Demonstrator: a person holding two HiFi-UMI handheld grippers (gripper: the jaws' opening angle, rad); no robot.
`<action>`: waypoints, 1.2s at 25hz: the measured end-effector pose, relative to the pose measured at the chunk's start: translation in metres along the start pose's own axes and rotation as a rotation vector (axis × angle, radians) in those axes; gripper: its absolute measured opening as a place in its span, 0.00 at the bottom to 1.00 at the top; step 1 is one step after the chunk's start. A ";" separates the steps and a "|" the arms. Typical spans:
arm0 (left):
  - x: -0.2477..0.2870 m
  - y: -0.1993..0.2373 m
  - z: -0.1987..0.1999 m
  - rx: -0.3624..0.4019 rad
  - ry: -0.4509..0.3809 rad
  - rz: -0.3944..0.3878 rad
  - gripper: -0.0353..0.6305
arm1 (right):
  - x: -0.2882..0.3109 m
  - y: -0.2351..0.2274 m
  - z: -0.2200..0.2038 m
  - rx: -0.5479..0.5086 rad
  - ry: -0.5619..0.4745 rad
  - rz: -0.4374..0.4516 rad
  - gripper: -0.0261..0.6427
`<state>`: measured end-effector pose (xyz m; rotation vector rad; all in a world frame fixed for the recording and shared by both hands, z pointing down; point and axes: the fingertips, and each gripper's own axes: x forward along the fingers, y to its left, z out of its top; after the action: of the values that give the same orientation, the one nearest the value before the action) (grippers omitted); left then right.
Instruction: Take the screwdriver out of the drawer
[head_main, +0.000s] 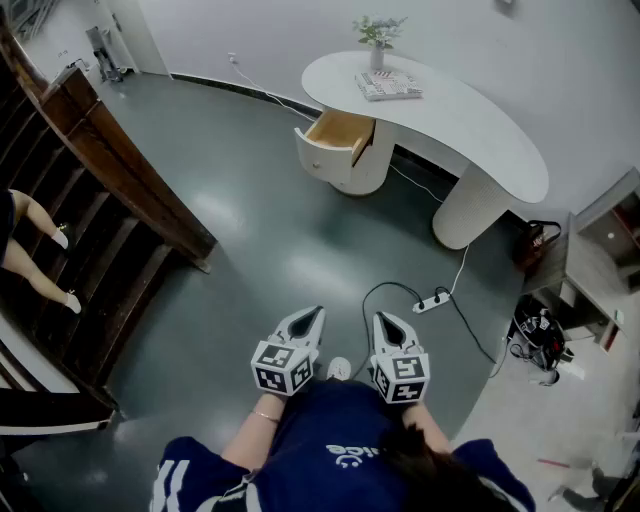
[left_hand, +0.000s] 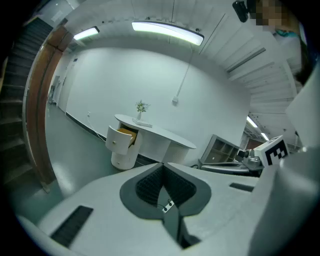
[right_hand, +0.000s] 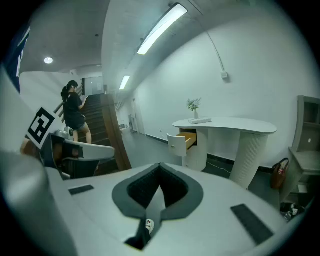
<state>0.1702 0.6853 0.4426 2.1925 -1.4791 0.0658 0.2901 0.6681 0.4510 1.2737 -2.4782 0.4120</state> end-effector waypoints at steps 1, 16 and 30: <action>0.000 0.000 -0.002 0.013 0.012 0.006 0.06 | 0.000 0.001 -0.001 -0.002 0.005 -0.002 0.05; 0.035 0.067 0.034 0.008 -0.006 -0.071 0.06 | 0.068 0.001 0.031 0.001 0.008 -0.078 0.05; 0.112 0.195 0.134 0.138 0.031 -0.152 0.06 | 0.205 0.015 0.110 0.023 -0.001 -0.174 0.05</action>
<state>0.0135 0.4755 0.4307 2.3958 -1.3221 0.1540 0.1490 0.4839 0.4339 1.4842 -2.3455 0.3966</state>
